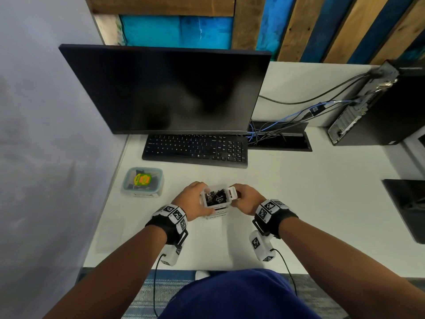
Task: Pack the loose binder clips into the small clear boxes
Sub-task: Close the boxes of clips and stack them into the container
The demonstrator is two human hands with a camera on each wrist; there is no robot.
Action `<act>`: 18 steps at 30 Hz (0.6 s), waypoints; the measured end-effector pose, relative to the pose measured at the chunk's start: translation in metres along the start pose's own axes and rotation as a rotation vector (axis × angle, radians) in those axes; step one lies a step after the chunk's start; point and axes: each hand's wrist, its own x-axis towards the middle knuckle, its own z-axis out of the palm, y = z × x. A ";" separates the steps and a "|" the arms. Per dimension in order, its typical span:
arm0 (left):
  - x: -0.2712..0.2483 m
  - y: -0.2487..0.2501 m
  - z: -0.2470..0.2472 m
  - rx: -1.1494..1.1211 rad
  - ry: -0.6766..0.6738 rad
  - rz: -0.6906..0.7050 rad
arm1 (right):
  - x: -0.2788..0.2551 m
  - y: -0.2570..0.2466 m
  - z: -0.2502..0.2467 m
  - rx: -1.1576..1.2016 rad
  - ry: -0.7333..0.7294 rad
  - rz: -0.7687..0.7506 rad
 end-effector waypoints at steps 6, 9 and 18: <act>0.000 0.003 0.001 0.014 0.003 -0.005 | -0.002 0.003 0.002 0.124 -0.071 0.063; 0.000 0.004 -0.003 0.024 -0.017 0.006 | -0.003 0.002 0.002 0.112 -0.087 0.052; -0.011 0.011 0.003 0.038 -0.007 0.096 | -0.007 0.005 0.000 0.032 -0.061 0.033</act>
